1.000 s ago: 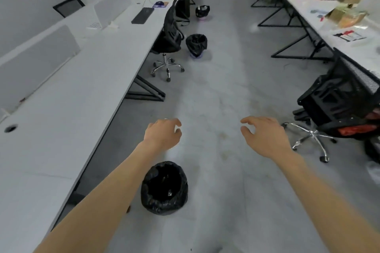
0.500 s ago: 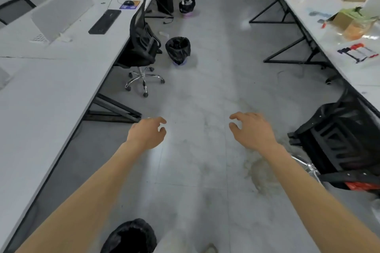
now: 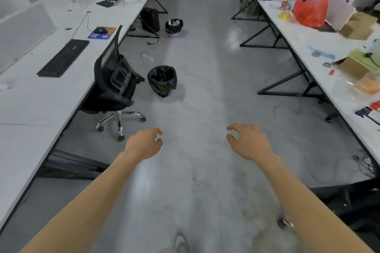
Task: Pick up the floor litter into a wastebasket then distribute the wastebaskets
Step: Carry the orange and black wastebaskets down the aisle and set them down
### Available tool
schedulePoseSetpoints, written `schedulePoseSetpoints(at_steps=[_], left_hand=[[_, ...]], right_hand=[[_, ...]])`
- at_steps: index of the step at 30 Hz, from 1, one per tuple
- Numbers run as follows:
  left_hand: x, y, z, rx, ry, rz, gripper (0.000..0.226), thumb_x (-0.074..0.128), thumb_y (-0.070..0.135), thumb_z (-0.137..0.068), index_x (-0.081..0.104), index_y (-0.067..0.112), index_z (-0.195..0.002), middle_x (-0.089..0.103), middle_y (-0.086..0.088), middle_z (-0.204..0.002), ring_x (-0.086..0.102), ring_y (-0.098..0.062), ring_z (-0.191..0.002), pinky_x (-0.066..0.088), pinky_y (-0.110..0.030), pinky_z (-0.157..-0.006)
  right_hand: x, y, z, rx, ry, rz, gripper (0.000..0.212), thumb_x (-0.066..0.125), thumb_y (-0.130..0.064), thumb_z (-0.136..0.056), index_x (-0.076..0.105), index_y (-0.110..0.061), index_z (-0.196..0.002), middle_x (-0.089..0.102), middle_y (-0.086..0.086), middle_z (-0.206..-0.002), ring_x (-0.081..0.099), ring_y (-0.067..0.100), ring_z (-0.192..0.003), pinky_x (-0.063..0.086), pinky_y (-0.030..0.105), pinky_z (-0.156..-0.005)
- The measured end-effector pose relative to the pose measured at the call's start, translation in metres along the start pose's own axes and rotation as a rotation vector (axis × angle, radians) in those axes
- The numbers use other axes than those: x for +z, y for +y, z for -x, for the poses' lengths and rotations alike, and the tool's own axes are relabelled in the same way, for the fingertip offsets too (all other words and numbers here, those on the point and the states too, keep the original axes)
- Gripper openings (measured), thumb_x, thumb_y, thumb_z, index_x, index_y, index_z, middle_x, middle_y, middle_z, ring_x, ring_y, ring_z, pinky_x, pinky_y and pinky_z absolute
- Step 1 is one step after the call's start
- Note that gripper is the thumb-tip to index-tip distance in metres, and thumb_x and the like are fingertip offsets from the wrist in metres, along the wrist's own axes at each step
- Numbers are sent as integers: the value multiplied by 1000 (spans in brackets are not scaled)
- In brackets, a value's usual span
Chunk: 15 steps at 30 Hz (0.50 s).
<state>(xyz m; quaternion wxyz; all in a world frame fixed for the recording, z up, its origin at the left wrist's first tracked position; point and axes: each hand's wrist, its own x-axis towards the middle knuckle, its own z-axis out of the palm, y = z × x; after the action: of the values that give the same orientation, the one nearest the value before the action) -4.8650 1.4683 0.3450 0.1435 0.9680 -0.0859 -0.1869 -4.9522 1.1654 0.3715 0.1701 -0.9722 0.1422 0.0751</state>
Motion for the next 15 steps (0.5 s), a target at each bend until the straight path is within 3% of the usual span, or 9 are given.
schedulePoseSetpoints(at_steps=[4,10,15], left_hand=[[-36,40,-125,57,-47,-21,37,43,34,-95,52,35,-131,60,7,-131,58,-22,-117,45,-34,-91],[-84,91,-330,102,-37,-13,39,44,34,-97,51,32,-135,59,2,-135,58,-24,-115,49,-38,-93],[-135,125,-482,38,-11,33,40,46,34,-93,54,33,-132,62,4,-130,58,-26,-115,48,-40,-96]], right_hand=[[-24,7,-113,45,-19,-13,38,45,-45,-99,53,-36,-135,61,-2,-130,38,25,-136,39,41,-107],[-48,25,-314,41,-11,-39,39,46,-44,-98,54,-35,-135,62,-1,-127,45,28,-129,41,43,-105],[-87,27,-488,-11,-30,-69,40,46,-43,-98,53,-34,-136,62,0,-128,47,29,-128,40,43,-106]])
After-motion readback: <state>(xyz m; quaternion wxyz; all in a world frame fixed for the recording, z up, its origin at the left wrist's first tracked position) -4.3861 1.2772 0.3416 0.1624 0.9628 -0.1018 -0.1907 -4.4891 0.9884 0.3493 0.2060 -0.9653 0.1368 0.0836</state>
